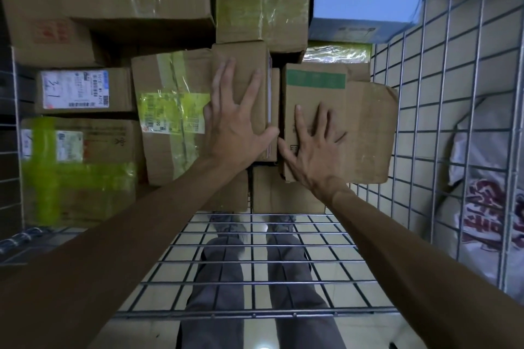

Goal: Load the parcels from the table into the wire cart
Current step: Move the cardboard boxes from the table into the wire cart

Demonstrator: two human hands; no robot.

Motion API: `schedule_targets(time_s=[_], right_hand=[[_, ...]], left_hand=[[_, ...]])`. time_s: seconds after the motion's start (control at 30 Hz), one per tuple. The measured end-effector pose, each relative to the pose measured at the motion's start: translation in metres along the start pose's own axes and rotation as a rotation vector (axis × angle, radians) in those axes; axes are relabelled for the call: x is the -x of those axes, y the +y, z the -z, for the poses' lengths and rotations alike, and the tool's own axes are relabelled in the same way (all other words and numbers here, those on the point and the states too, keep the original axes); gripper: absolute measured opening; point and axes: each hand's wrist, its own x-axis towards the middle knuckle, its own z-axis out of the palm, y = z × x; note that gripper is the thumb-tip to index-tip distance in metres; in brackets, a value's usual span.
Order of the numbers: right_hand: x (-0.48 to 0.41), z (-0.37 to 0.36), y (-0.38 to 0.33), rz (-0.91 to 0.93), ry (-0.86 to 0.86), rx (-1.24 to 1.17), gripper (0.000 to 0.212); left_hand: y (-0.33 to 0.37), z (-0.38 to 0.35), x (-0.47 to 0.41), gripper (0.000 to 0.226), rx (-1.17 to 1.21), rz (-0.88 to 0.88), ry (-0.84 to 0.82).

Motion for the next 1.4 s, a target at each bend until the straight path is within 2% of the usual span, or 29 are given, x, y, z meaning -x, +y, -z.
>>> schedule_targets(time_s=[0.23,0.47,0.97,1.2,1.4], right_hand=[[-0.002,-0.007,0.002,0.028,-0.006,-0.087,0.067],[-0.006,-0.028,0.001,0.018,0.031,0.001,0.062],[-0.013,-0.055,0.011,0.084,0.081,-0.003,0.066],[-0.011,-0.035,0.015,0.112,-0.010,-0.006,0.064],[-0.020,-0.020,0.020,0.111,0.080,-0.036,0.062]], left_hand=[[0.000,-0.005,-0.002,0.092,-0.067,-0.013,-0.024],[-0.002,-0.006,-0.002,0.091,-0.085,-0.033,-0.025],[-0.005,-0.007,-0.006,0.090,-0.093,-0.043,-0.010],[0.000,-0.002,-0.010,0.091,-0.014,0.000,0.007],[-0.001,0.000,-0.011,0.095,-0.055,0.024,-0.044]])
